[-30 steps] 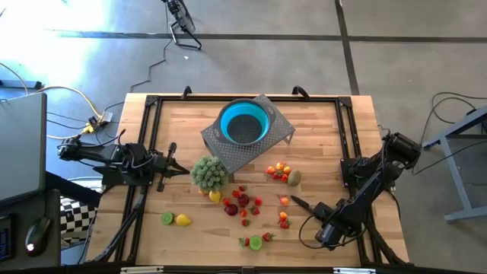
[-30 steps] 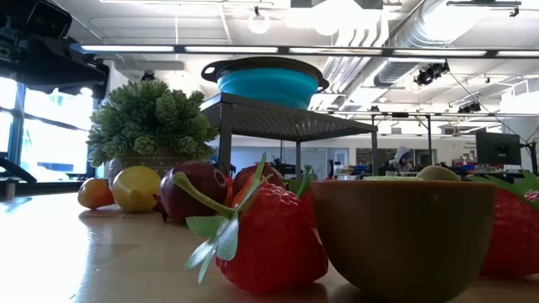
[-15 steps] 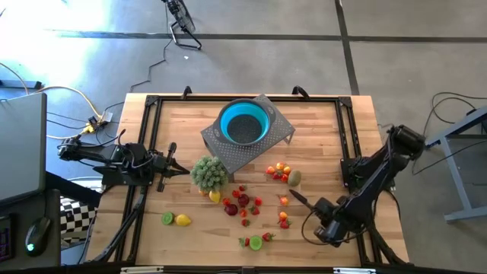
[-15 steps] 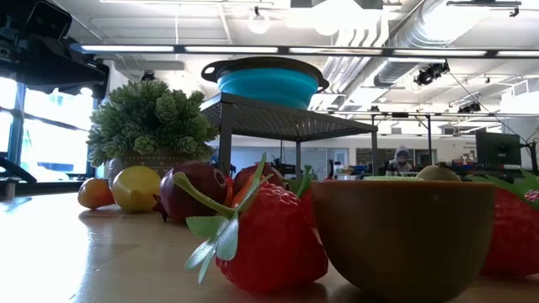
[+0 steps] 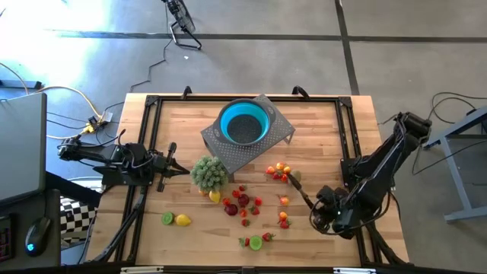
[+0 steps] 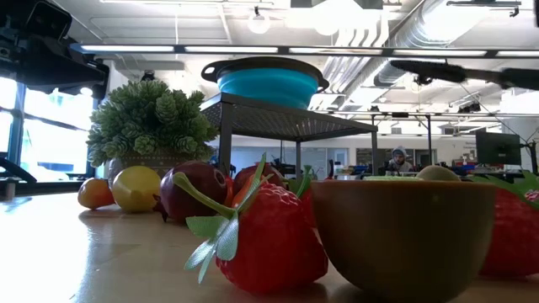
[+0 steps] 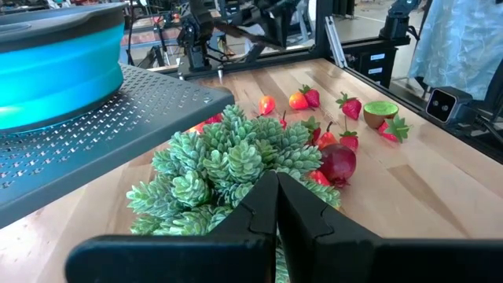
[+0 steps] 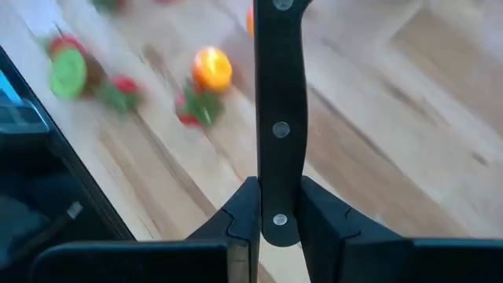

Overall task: Pick & Place Fruit
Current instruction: Put the black kitchen knife on the shelf to the right of the blue strainer bowl

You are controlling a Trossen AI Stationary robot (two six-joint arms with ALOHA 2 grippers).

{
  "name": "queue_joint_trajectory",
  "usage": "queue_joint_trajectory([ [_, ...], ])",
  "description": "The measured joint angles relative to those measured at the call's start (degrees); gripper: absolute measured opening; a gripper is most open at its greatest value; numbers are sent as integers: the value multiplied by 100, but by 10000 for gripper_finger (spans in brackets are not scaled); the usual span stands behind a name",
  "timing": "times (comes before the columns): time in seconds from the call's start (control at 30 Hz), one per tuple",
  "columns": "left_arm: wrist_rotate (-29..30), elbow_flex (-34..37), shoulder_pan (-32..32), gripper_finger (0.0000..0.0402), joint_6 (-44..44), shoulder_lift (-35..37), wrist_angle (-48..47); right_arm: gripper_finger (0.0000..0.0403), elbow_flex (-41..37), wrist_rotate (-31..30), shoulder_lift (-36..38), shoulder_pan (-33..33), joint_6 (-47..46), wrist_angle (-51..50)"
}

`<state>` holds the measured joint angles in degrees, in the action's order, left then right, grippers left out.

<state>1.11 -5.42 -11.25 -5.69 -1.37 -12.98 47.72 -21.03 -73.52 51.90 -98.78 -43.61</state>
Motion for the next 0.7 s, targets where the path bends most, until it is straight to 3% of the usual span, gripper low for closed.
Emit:
queue_joint_trajectory([
  [0.37,1,0,1,1,0,0,-1,53,22,60,64,-1083,831,267],
  [0.7,-1,-1,-1,1,0,1,-1,53,745,-330,66,-1953,1432,-827],
])
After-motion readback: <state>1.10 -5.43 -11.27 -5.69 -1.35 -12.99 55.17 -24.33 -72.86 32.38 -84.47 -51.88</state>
